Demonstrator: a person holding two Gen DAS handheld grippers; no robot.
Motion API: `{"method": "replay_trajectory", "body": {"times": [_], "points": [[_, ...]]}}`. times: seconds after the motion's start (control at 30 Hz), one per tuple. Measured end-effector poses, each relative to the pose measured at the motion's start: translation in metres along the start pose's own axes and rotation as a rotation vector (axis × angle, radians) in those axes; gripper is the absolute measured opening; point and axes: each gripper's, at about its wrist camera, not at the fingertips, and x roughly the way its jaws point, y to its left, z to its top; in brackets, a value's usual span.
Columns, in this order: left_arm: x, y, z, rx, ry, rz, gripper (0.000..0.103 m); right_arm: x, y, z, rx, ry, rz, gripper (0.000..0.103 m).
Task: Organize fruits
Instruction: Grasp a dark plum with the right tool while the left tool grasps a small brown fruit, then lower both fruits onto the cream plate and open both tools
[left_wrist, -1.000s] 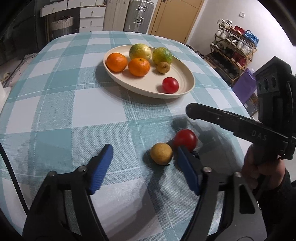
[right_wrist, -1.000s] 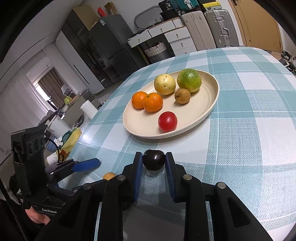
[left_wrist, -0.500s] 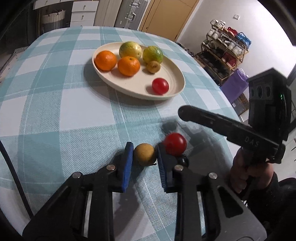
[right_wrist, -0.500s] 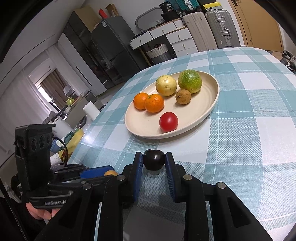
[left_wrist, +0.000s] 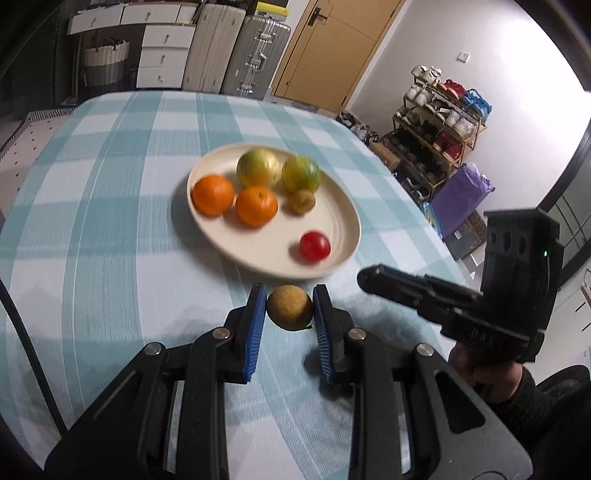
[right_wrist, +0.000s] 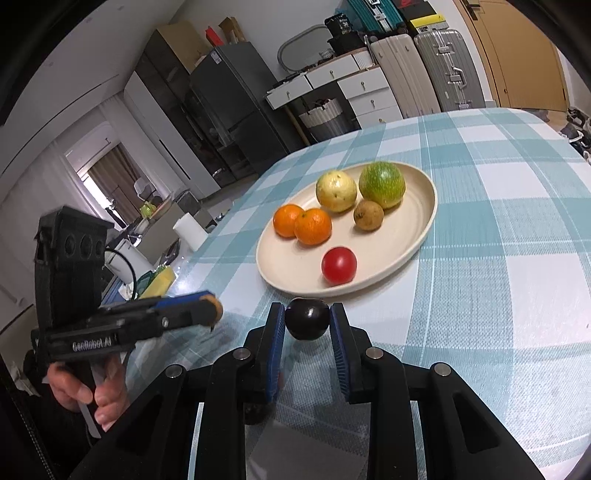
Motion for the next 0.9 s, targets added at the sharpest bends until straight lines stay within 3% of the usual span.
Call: {"method": "replay_trajectory", "body": {"times": [0.6, 0.9], "points": [[0.061, -0.018, 0.072, 0.034, 0.017, -0.019, 0.023, 0.008, -0.02, 0.037, 0.011, -0.029, -0.02, 0.025], [0.09, -0.016, 0.101, 0.023, 0.027, -0.021, 0.023, 0.03, -0.026, 0.05, 0.01, 0.008, -0.042, 0.025]]}}
